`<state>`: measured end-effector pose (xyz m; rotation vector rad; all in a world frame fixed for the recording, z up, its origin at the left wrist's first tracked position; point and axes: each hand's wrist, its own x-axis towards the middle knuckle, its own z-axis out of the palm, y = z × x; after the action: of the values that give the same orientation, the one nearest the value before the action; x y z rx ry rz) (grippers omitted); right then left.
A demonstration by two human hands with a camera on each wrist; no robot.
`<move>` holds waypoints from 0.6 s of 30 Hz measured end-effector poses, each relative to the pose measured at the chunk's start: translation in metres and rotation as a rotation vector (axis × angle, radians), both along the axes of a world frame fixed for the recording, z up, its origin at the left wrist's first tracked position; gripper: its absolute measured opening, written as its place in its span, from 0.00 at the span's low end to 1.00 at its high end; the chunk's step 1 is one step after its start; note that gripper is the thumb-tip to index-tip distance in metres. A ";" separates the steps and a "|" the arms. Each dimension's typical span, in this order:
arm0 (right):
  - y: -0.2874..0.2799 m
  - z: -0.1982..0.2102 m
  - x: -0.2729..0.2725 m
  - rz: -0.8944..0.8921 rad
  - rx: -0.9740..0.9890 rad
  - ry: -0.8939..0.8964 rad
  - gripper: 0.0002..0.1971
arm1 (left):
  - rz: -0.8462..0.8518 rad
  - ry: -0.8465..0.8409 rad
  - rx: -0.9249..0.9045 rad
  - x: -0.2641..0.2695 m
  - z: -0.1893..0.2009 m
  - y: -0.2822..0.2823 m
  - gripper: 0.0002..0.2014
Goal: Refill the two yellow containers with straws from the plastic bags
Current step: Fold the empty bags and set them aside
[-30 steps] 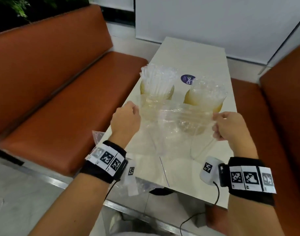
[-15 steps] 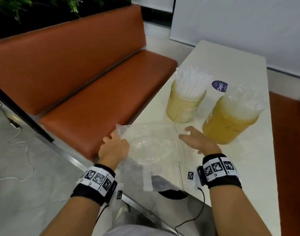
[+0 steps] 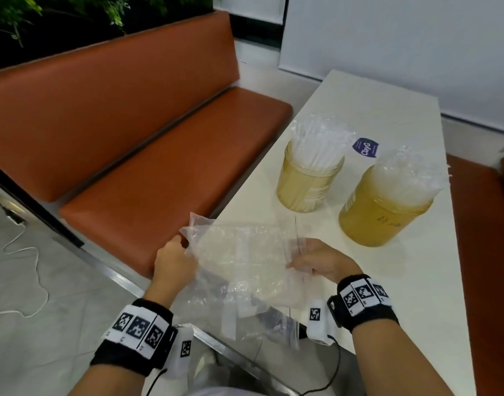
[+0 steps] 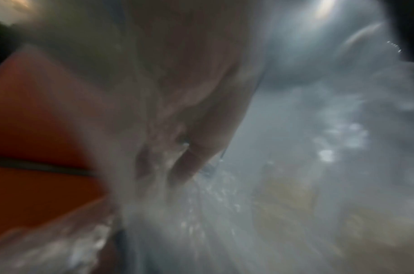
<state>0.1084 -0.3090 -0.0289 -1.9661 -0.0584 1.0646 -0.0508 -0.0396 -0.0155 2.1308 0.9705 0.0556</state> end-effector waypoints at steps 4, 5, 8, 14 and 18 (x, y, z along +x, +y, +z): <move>-0.015 0.011 -0.006 -0.065 0.194 -0.005 0.20 | -0.163 -0.261 -0.096 0.010 0.017 -0.002 0.11; -0.019 0.019 -0.007 -0.100 0.238 -0.031 0.20 | -0.206 -0.333 -0.144 0.015 0.026 -0.005 0.11; -0.039 0.048 -0.005 -0.167 0.350 -0.135 0.16 | -0.340 -0.535 -0.310 0.030 0.050 -0.012 0.13; -0.087 0.105 -0.004 -0.139 0.463 -0.530 0.14 | -0.476 -0.607 -0.362 0.064 0.073 -0.018 0.18; -0.107 0.120 0.001 -0.150 0.611 -0.697 0.08 | -0.565 -0.567 -0.460 0.081 0.086 -0.025 0.09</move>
<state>0.1094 -0.4158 0.0906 -1.6422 -0.5388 0.1776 0.0301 -0.0641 0.0701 1.7345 0.0272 0.1316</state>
